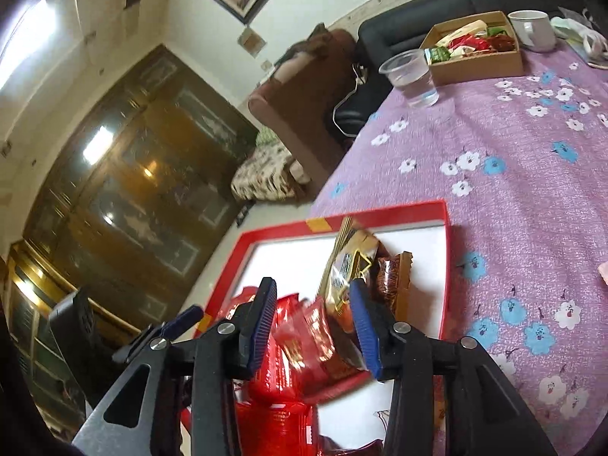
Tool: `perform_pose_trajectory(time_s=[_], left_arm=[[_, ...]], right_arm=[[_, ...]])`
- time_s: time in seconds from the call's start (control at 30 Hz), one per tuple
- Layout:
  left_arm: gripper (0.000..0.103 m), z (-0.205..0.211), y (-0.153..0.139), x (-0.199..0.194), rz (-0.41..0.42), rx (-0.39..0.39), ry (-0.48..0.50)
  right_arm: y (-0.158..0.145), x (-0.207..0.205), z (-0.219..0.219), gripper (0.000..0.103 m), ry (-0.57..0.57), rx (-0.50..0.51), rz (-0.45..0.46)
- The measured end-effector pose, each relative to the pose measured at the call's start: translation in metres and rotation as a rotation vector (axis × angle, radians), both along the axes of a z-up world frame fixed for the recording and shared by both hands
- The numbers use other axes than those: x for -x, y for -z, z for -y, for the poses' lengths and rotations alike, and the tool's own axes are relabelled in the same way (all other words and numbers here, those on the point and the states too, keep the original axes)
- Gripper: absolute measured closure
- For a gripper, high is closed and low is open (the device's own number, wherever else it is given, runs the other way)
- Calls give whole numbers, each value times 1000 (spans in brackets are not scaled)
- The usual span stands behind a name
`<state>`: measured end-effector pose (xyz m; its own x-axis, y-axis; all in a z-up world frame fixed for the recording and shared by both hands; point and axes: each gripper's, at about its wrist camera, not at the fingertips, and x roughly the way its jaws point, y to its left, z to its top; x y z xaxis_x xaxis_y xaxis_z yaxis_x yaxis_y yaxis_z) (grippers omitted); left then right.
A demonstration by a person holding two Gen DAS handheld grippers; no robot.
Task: Organize snacks
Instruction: 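Carry both red packets to the tray and open both grippers over it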
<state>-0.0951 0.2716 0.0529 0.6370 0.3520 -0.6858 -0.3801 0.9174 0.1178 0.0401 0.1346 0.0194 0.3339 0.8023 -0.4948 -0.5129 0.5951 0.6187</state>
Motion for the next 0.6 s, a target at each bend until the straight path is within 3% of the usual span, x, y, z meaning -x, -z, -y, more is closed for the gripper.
perform_pose_trajectory(time_s=[0.1, 0.27, 0.33, 0.6], left_arm=[[29, 12, -9, 18, 0, -1, 3], [29, 38, -17, 62, -17, 8, 14], [29, 47, -21, 84, -29, -27, 0], [29, 66, -41, 136, -16, -91, -80]], right_arm=[[-4, -2, 10, 51, 24, -48, 33], [-3, -11, 33, 50, 44, -193, 27], [-4, -16, 42, 50, 48, -227, 26], [-4, -22, 76, 49, 95, -185, 54]])
